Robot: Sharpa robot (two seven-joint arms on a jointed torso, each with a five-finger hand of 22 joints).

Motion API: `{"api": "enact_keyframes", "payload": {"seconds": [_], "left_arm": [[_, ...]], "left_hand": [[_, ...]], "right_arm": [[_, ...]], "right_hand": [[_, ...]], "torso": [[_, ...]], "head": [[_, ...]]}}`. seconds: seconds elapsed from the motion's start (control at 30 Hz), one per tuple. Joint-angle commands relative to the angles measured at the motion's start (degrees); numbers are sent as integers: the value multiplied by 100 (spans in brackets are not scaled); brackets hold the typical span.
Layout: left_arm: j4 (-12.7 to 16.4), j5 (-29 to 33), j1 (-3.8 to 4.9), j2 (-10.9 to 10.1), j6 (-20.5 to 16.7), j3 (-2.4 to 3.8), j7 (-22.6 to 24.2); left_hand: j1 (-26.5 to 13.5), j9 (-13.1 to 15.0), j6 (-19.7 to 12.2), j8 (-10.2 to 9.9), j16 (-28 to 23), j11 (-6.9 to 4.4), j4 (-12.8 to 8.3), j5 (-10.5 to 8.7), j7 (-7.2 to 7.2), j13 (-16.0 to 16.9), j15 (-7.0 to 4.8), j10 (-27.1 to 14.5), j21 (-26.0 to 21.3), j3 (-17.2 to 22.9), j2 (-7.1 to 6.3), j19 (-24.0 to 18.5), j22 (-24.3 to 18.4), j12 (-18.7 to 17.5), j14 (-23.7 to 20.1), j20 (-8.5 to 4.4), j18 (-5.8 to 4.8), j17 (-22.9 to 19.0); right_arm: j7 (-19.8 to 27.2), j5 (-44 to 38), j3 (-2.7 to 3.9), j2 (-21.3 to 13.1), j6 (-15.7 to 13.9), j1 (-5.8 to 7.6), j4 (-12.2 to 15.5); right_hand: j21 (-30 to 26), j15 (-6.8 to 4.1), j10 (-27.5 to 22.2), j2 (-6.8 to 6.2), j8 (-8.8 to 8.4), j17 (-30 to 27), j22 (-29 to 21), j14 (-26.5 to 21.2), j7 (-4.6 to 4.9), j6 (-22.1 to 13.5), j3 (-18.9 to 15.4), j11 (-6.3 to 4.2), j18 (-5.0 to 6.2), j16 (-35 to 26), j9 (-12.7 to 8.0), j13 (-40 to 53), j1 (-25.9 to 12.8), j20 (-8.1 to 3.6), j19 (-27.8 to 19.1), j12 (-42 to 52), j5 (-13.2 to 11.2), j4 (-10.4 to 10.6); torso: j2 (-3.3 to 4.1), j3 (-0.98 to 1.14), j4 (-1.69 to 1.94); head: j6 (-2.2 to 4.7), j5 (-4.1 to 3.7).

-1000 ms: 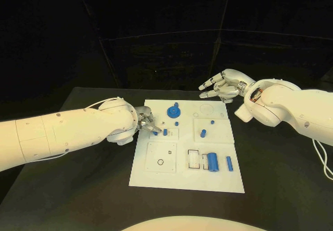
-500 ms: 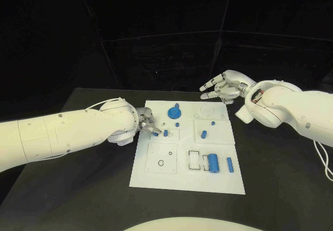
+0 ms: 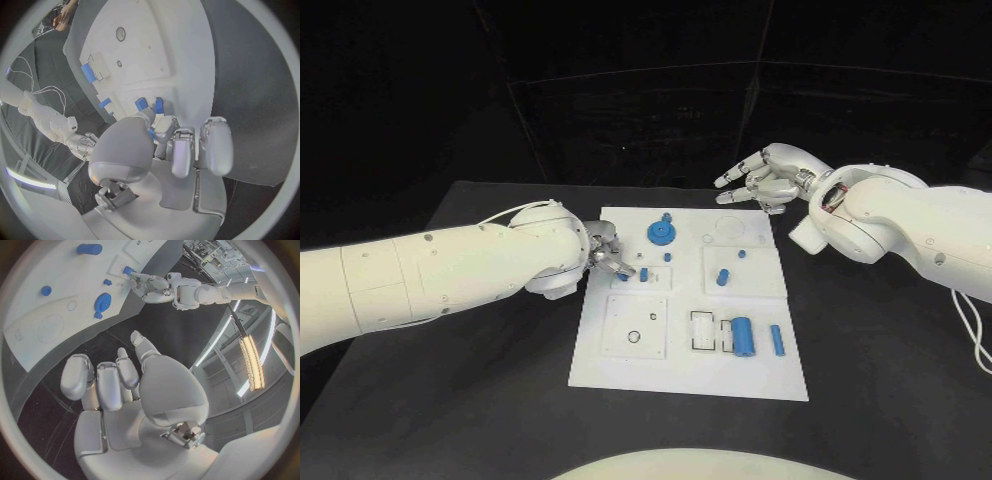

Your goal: Assemble the parts on the task board

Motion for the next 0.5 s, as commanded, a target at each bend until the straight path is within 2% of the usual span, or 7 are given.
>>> {"api": "enact_keyframes", "payload": {"seconds": [0.03, 0.23, 0.5], "left_arm": [[-16, -6, -19, 35, 156, -13, -71], [-58, 4, -19, 68, 170, -13, -109], [-106, 26, -19, 90, 105, -13, -124]], "left_hand": [[-290, 15, 60, 21, 18, -11, 132, 18, -3, -17, -28, 2, 24, -219, -159, 92, 14, -17, 585, -30, 10, 1509], [-549, 42, 108, 83, 18, -28, 281, 18, -23, -27, -41, 16, 35, -501, -241, 102, 36, -16, 585, -35, 8, 1509], [-645, 71, 116, 139, 18, -46, 367, 19, -43, -88, -59, 0, 28, -704, -226, 103, 32, -59, 585, -49, 10, 1509]], "right_arm": [[34, -7, 3, -7, 36, 10, 14], [33, -7, 3, -15, 29, 10, 20], [15, -7, 3, -22, 35, 10, 27]], "right_hand": [[-36, -12, -44, 16, 20, -4, -11, 168, -24, -11, -35, -15, 36, -17, 3, -8, -68, -1, -41, -34, -34, 9], [-38, -12, -43, 15, 21, -8, -13, 168, -24, -13, -46, -15, 37, -20, 3, -7, -81, -1, -42, -33, -32, 16], [-40, -12, -42, 22, 24, -1, -14, 171, -24, -14, -66, -16, 36, -19, 3, -9, -110, -1, -39, -33, -25, 36]], "torso": [[-1, 4, 1], [-1, 5, 0], [1, 0, 4]], "head": [[-2, -10], [2, -3], [7, -8]]}}
